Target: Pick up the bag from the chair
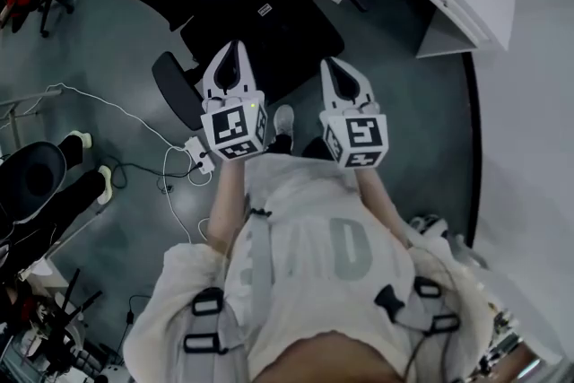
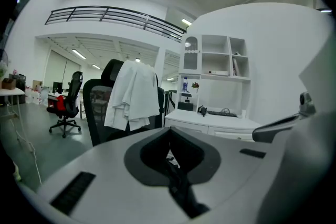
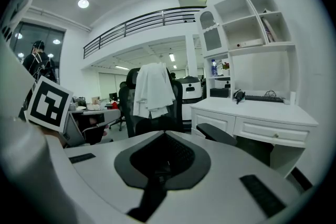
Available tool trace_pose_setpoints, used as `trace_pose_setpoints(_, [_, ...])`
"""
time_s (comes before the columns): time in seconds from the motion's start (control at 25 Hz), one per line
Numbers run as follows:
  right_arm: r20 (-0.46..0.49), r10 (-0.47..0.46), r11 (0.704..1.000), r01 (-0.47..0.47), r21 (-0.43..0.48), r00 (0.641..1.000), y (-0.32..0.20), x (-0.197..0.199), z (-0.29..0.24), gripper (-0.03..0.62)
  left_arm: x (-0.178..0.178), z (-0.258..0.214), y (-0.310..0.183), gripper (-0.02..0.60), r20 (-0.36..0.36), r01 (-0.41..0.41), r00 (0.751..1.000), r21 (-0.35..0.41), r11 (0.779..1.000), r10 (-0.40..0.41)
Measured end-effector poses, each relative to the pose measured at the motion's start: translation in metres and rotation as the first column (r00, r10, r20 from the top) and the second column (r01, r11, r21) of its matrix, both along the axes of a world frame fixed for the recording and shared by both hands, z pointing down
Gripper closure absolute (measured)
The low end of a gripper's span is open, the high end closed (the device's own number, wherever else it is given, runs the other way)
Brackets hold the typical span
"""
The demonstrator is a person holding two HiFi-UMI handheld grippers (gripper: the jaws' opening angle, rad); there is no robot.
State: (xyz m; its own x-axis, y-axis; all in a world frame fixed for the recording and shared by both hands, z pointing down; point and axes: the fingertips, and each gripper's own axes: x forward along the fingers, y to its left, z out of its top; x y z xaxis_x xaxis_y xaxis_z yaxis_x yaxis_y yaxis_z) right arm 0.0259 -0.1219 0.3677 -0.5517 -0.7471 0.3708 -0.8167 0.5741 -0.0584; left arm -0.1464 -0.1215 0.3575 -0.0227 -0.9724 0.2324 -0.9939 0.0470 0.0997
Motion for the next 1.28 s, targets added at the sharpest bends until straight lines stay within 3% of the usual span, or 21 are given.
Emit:
trace_pose_setpoints(0.32, [0.007, -0.067, 0.997, 0.067, -0.024, 0.998, -0.023, -0.018, 0.000, 0.588, -0.003, 0.006, -0.008, 0.575, -0.030, 0.047, 0.998, -0.010, 0.999, -0.047])
trace_pose_setpoints(0.56, [0.014, -0.204, 0.979, 0.204, -0.019, 0.979, -0.032, -0.055, -0.004, 0.588, -0.031, 0.004, -0.004, 0.575, -0.040, 0.149, 0.988, -0.001, 0.989, -0.148])
trace_pose_setpoints(0.72, [-0.011, -0.297, 0.955, 0.297, -0.010, 0.955, -0.041, -0.070, -0.002, 0.588, -0.044, 0.009, 0.001, 0.575, -0.031, 0.235, 0.971, -0.023, 0.972, -0.236])
trace_pose_setpoints(0.92, [-0.025, -0.384, 0.923, 0.384, 0.026, 0.923, -0.068, -0.071, -0.010, 0.588, -0.051, 0.003, -0.004, 0.575, -0.015, 0.362, 0.932, -0.021, 0.932, -0.362])
trace_pose_setpoints(1.16, [-0.042, -0.460, 0.885, 0.462, 0.057, 0.887, -0.100, -0.063, -0.010, 0.588, -0.034, -0.004, -0.024, 0.575, 0.008, 0.437, 0.899, -0.016, 0.899, -0.437])
trace_pose_setpoints(1.28, [-0.044, -0.490, 0.868, 0.492, 0.065, 0.871, -0.113, -0.056, -0.011, 0.588, -0.022, -0.005, -0.033, 0.575, 0.053, 0.462, 0.886, -0.018, 0.887, -0.460])
